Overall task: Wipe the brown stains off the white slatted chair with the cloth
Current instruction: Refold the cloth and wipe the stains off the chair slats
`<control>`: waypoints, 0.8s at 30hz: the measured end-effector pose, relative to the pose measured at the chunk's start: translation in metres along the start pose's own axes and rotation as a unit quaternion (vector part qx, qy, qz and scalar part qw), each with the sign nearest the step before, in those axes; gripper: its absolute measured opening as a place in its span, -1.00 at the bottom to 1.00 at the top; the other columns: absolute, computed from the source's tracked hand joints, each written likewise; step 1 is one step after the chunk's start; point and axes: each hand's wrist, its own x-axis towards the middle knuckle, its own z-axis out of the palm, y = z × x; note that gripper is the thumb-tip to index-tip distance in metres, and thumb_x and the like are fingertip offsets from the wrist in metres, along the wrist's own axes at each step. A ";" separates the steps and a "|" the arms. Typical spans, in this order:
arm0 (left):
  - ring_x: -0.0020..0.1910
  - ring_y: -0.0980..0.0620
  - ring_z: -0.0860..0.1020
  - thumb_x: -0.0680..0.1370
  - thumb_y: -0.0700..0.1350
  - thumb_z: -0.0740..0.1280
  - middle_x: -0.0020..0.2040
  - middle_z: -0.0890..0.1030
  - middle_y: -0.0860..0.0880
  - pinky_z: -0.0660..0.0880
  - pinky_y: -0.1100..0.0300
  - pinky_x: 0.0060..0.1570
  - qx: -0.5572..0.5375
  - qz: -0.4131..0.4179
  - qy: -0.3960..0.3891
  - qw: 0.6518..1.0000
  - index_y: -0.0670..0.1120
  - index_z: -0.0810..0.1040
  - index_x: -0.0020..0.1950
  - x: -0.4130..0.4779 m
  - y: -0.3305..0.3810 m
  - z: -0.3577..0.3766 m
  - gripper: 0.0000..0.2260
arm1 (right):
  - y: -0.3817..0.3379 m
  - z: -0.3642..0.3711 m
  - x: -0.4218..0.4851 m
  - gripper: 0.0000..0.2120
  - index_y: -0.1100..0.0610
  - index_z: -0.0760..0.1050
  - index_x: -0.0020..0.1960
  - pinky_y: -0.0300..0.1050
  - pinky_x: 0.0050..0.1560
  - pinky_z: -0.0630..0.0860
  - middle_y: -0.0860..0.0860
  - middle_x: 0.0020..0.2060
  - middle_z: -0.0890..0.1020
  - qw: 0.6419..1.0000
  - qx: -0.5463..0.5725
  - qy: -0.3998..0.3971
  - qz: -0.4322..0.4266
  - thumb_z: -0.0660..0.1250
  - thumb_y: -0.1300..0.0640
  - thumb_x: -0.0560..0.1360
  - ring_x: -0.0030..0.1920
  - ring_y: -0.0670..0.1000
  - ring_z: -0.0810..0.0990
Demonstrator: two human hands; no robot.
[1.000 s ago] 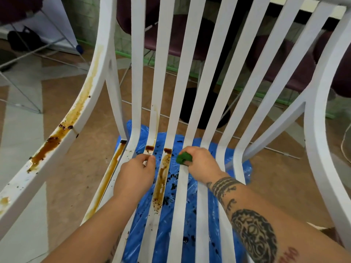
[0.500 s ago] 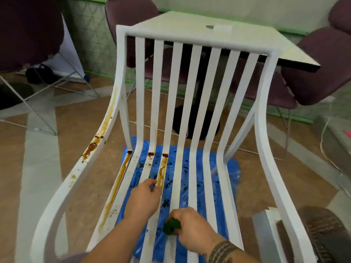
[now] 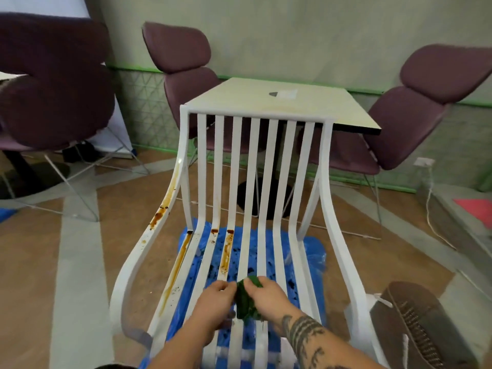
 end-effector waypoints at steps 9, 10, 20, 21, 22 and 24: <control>0.05 -0.24 0.68 0.65 -0.14 0.32 0.12 0.68 -0.17 0.65 -0.14 -0.04 -0.211 0.036 -0.021 0.977 -0.03 0.52 0.27 -0.044 0.029 -0.009 -0.80 | -0.050 -0.043 -0.057 -0.67 0.09 0.55 0.21 0.02 -0.14 0.66 0.11 0.04 0.71 0.986 0.166 -0.002 0.020 0.27 -0.13 0.63 0.05 0.15 0.69; 0.06 -0.26 0.67 0.65 -0.18 0.31 0.12 0.69 -0.19 0.64 -0.15 -0.04 -0.241 0.037 -0.029 0.969 -0.04 0.53 0.27 -0.048 0.030 -0.011 -0.80 | -0.053 -0.049 -0.060 -0.66 0.12 0.56 0.21 0.02 -0.14 0.65 0.12 0.02 0.72 0.984 0.176 0.004 0.013 0.28 -0.11 0.62 0.04 0.17 0.70; 0.13 -0.17 0.65 0.59 -0.13 0.43 0.19 0.67 -0.12 0.63 -0.09 0.01 -0.232 0.093 -0.038 0.968 -0.05 0.49 0.36 -0.077 0.047 -0.017 -0.65 | -0.072 -0.070 -0.094 -0.62 0.27 0.57 0.23 0.24 0.22 0.57 0.24 0.05 0.71 0.951 0.299 -0.069 -0.029 0.25 -0.03 0.65 0.08 0.26 0.70; 0.16 -0.14 0.62 0.58 -0.09 0.44 0.25 0.62 -0.08 0.61 -0.06 0.01 -0.195 0.103 0.018 0.975 -0.02 0.46 0.39 -0.079 0.047 -0.015 -0.61 | -0.075 -0.068 -0.096 -0.63 0.26 0.56 0.23 0.23 0.20 0.59 0.23 0.04 0.71 0.951 0.300 -0.065 -0.041 0.25 -0.03 0.65 0.07 0.25 0.70; 0.20 -0.13 0.59 0.57 -0.05 0.44 0.30 0.57 -0.06 0.59 -0.06 0.06 -0.159 0.114 0.082 0.977 0.00 0.43 0.42 -0.081 0.048 -0.014 -0.57 | -0.077 -0.065 -0.097 -0.65 0.24 0.56 0.23 0.19 0.16 0.61 0.21 0.03 0.72 0.953 0.293 -0.055 -0.054 0.24 -0.02 0.66 0.05 0.23 0.71; 0.15 -0.10 0.57 0.58 -0.01 0.41 0.25 0.58 -0.06 0.57 -0.10 0.15 -0.130 0.127 0.168 0.969 -0.03 0.48 0.37 -0.083 0.048 -0.009 -0.63 | -0.079 -0.057 -0.097 -0.68 0.20 0.56 0.22 0.11 0.04 0.66 0.17 -0.01 0.74 0.960 0.270 -0.021 -0.078 0.24 -0.01 0.66 0.00 0.19 0.73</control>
